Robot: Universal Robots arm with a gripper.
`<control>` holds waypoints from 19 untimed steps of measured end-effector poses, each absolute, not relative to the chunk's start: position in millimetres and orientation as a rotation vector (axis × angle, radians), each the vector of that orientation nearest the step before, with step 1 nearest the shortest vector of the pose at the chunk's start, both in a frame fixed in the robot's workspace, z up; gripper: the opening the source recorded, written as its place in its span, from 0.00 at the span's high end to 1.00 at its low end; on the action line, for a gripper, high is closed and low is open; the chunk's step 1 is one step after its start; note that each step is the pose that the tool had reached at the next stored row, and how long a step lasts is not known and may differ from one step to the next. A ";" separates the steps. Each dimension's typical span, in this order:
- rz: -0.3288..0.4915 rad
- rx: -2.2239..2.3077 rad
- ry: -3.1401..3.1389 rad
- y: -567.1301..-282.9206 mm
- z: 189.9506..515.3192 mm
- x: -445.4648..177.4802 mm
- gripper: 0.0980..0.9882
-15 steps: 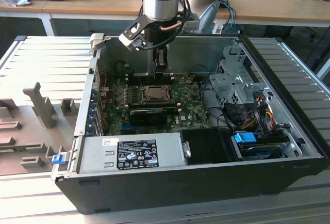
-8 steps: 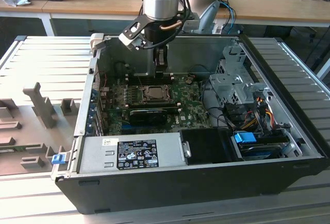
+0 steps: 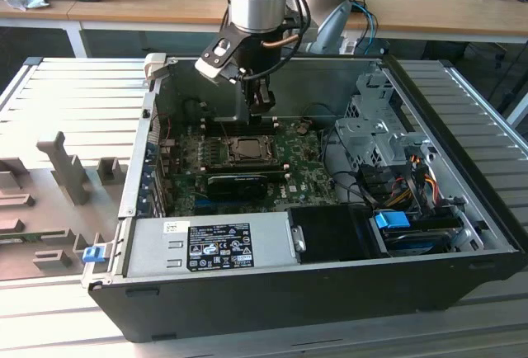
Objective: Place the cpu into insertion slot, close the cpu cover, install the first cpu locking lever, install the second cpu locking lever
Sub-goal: 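Install the first cpu locking lever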
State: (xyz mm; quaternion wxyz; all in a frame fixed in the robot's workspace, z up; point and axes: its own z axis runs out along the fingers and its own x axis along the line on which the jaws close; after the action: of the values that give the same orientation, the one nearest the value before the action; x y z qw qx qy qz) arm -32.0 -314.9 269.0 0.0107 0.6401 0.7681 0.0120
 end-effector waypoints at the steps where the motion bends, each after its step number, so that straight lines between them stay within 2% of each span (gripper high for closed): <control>1: 0.038 1.978 2.414 -314.9 269.0 -32.0 0.99; 19: 0.041 1.683 2.631 -314.9 269.0 -32.0 0.99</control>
State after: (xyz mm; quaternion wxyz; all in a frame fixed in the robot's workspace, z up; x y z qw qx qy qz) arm -32.0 -314.9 269.0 0.0091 0.5388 0.8423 0.0132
